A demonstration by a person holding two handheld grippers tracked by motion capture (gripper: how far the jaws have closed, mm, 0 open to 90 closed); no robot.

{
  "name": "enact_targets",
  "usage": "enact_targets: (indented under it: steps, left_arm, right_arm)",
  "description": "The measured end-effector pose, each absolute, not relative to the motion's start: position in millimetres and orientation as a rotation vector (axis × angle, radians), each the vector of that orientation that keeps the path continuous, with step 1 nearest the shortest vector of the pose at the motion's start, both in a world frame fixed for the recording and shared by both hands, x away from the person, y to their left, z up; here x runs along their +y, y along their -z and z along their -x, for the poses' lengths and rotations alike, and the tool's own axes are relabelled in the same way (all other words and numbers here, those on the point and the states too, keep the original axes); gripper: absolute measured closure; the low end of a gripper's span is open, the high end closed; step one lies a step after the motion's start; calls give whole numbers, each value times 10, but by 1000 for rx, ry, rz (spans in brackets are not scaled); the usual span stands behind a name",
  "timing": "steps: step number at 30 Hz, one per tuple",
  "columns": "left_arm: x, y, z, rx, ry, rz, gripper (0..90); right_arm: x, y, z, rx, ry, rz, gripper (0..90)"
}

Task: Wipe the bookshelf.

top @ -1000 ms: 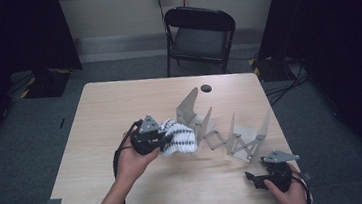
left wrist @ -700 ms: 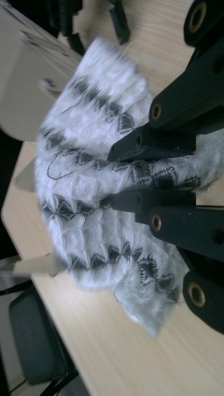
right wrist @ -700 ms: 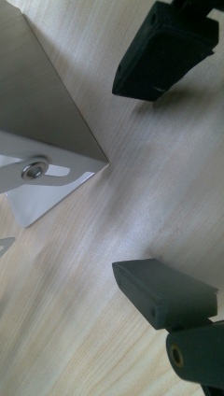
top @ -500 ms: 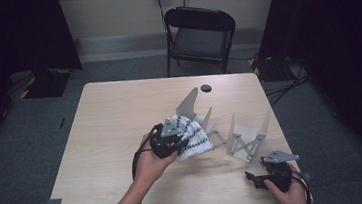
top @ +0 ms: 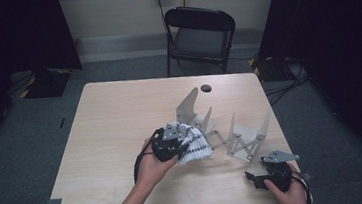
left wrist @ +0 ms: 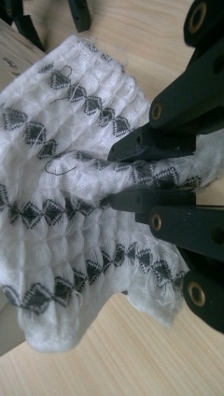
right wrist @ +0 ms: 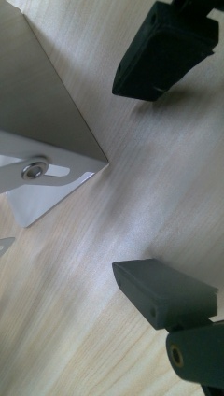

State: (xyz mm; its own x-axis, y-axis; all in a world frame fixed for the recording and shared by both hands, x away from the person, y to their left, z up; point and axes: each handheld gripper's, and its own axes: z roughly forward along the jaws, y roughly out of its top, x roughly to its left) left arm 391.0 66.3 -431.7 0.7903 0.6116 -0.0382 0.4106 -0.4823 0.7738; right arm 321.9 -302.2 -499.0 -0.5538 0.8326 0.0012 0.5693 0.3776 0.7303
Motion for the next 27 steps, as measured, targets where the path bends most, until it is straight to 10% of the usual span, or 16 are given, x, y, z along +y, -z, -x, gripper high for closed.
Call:
enact_targets:
  steps: [27]
  left_arm:
    - [690, 4767, -3889, 817, -253, -2201, 768]
  right_arm:
    - [-3022, 4990, -3219, 2275, -988, -1220, 123]
